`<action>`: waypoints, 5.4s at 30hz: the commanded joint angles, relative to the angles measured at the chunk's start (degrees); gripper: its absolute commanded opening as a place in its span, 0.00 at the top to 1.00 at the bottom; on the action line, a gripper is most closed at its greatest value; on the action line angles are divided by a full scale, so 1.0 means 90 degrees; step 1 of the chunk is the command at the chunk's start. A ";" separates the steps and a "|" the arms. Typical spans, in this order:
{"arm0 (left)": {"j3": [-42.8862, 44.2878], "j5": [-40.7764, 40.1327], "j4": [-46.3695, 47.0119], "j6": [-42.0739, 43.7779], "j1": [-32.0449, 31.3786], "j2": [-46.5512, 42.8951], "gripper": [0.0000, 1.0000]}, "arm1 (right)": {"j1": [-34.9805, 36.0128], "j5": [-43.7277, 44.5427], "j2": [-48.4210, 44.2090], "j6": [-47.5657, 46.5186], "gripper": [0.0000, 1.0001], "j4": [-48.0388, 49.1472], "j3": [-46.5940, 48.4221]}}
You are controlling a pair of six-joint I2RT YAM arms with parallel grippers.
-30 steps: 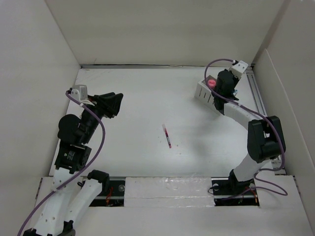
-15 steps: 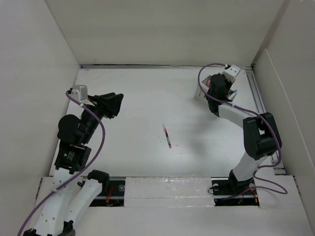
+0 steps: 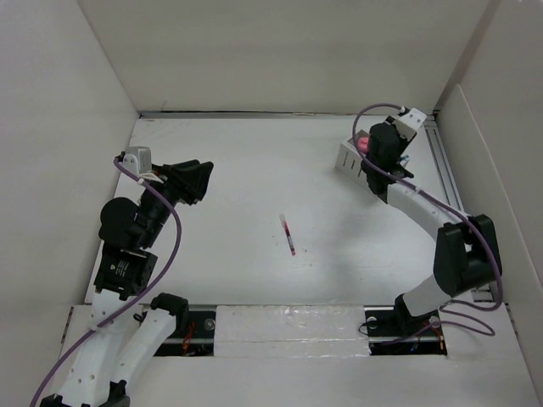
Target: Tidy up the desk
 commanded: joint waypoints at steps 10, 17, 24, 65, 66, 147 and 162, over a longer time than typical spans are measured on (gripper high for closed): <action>-0.0003 0.0086 0.0278 -0.0015 0.0033 0.0017 0.59 | 0.2060 -0.4331 -0.0248 0.1186 1.00 -0.2117 0.0163; -0.0003 0.0115 0.0297 -0.0025 0.0033 -0.0042 0.60 | 0.2892 -0.4725 0.0933 0.0884 0.48 -0.3465 0.0692; -0.0022 0.0096 0.0297 -0.0025 0.0033 -0.0100 0.60 | 0.3155 -0.4774 0.2184 0.0776 0.46 -0.4325 0.1687; -0.0022 0.0164 0.0307 -0.0054 0.0033 -0.0081 0.60 | -0.1043 -0.1278 -0.0540 0.0698 1.00 0.1093 0.0223; -0.0022 0.0174 0.0307 -0.0054 0.0033 -0.0081 0.60 | -0.1121 -0.1259 -0.0443 0.0621 1.00 0.1065 0.0252; -0.0042 0.0331 0.0356 -0.0093 0.0033 0.0280 0.60 | 0.1368 -0.2344 -0.1455 0.1430 1.00 -0.1251 -0.0117; -0.0101 0.0419 0.0503 0.0034 0.0033 0.0232 0.25 | 0.4004 -0.5352 -0.2903 0.1226 0.00 0.0392 -0.2335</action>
